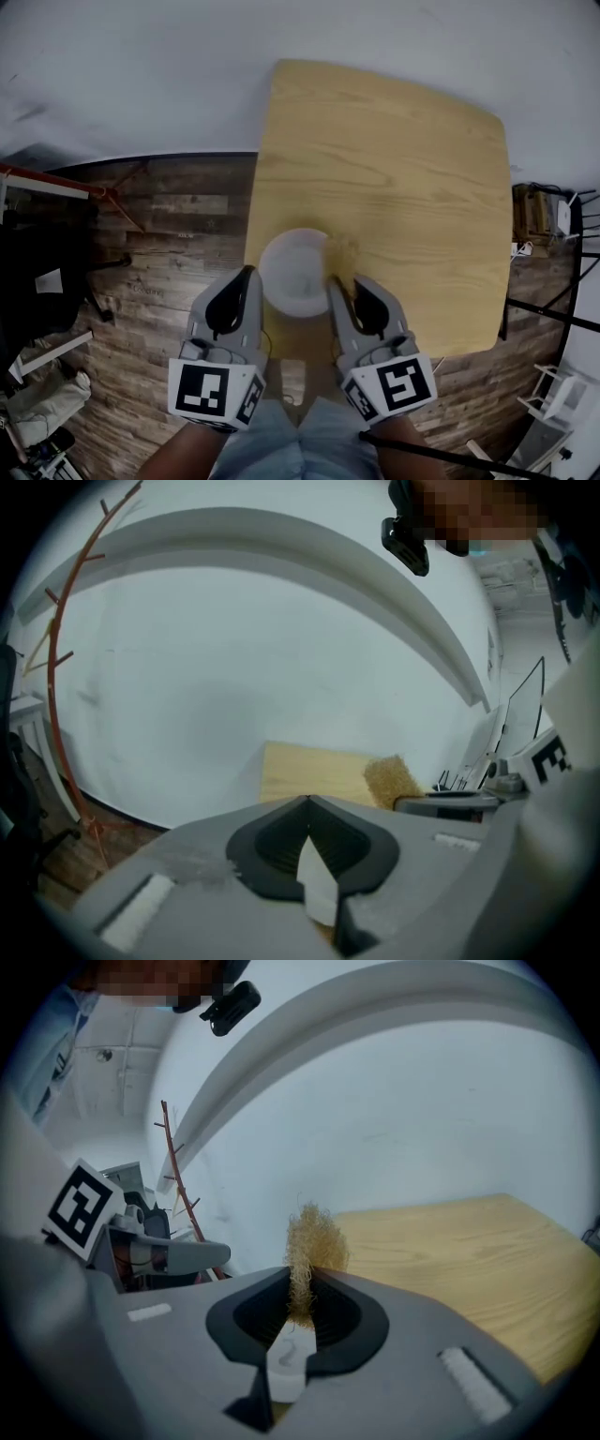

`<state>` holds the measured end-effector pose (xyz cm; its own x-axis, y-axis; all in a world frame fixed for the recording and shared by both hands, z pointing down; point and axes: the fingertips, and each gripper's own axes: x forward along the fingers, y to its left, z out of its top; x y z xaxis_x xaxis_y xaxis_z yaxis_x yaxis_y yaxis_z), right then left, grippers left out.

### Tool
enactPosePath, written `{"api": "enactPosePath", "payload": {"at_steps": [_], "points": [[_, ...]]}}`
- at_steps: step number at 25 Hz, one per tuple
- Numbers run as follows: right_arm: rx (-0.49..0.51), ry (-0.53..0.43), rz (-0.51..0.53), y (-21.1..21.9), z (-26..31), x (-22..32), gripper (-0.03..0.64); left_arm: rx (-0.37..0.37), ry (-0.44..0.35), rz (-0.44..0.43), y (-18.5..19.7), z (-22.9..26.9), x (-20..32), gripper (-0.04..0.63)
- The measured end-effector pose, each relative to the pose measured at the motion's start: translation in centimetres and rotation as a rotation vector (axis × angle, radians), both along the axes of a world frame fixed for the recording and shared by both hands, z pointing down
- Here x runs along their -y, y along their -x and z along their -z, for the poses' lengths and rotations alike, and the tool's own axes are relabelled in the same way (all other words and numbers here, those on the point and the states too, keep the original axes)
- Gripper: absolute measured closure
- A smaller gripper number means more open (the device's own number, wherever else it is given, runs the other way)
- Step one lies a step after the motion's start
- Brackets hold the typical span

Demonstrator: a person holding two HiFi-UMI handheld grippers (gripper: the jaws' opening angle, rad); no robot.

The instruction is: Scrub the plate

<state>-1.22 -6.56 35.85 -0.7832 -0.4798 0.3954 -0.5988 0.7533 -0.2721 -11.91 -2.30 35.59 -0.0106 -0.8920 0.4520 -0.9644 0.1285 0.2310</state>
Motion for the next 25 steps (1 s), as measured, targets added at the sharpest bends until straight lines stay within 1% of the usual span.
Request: {"api": "enactPosePath", "payload": {"at_steps": [3,5,9,14,19,21,25], "points": [[-0.017,0.058,0.029,0.2,-2.5,-0.6,0.570,-0.032,0.068,0.001,-0.1,-2.9,-0.6,0.574],[-0.033,0.098,0.051,0.4,-4.1,-1.2,0.571,-0.068,0.108,-0.002,-0.4,-4.5,-1.0,0.574],[-0.062,0.162,0.093,1.1,-6.5,-2.5,0.570,-0.136,0.163,-0.003,-0.5,-6.6,-1.7,0.570],[-0.084,0.189,0.109,1.7,-7.6,-2.8,0.571,-0.209,0.226,-0.038,-0.7,-8.1,-1.3,0.512],[-0.083,0.211,0.120,1.9,-7.8,-2.9,0.571,-0.249,0.290,-0.053,-0.9,-9.7,-1.4,0.491],[-0.084,0.218,0.125,1.9,-7.9,-2.9,0.571,-0.262,0.300,-0.043,-0.8,-9.8,-1.3,0.492],[-0.080,0.229,0.127,1.8,-8.0,-2.8,0.571,-0.255,0.321,-0.007,0.4,-10.2,-1.6,0.492]]}}
